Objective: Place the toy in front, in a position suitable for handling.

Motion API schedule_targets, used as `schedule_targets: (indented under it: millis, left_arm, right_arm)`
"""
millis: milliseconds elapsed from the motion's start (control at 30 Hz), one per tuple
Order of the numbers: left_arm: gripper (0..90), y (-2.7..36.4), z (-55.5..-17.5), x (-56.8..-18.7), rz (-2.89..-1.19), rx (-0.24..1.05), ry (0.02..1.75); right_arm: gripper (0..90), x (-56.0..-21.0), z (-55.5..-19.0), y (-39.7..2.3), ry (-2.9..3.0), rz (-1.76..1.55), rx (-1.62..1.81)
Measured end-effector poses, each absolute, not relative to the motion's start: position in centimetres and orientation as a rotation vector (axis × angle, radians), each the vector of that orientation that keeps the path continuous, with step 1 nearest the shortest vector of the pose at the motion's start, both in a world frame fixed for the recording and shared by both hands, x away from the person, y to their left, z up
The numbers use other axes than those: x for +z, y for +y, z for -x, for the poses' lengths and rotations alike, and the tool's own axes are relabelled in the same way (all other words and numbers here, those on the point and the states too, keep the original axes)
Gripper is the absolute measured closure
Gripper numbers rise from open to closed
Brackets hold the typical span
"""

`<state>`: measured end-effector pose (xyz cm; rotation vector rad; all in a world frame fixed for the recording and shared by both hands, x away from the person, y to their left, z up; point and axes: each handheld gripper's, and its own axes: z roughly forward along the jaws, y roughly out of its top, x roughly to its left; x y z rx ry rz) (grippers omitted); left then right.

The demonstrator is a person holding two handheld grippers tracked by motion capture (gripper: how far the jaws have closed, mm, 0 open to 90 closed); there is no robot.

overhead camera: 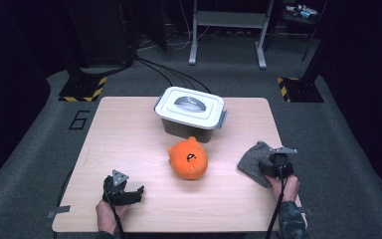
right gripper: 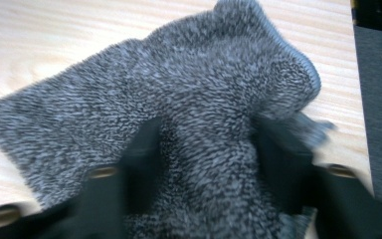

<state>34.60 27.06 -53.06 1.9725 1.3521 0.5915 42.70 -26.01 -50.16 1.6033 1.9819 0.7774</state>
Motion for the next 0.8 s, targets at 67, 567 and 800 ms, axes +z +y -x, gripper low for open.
schedule_targets:
  millis: [67, 567, 800]
  left_arm:
    - [10.6, 27.0, -34.6, -53.0, -1.981, 0.592, 1.341]
    - [11.0, 25.7, -35.4, -50.8, -2.003, 0.545, 1.231]
    - [11.7, 24.0, -36.9, -48.1, -1.989, 0.522, 1.132]
  right_arm:
    - [22.3, -49.5, -42.0, -26.5, 1.972, -1.585, 0.81]
    - [4.2, -50.6, -35.6, -27.3, 2.019, -1.54, 0.887]
    - [4.0, -51.5, -35.1, -27.6, 2.009, -1.528, 0.887]
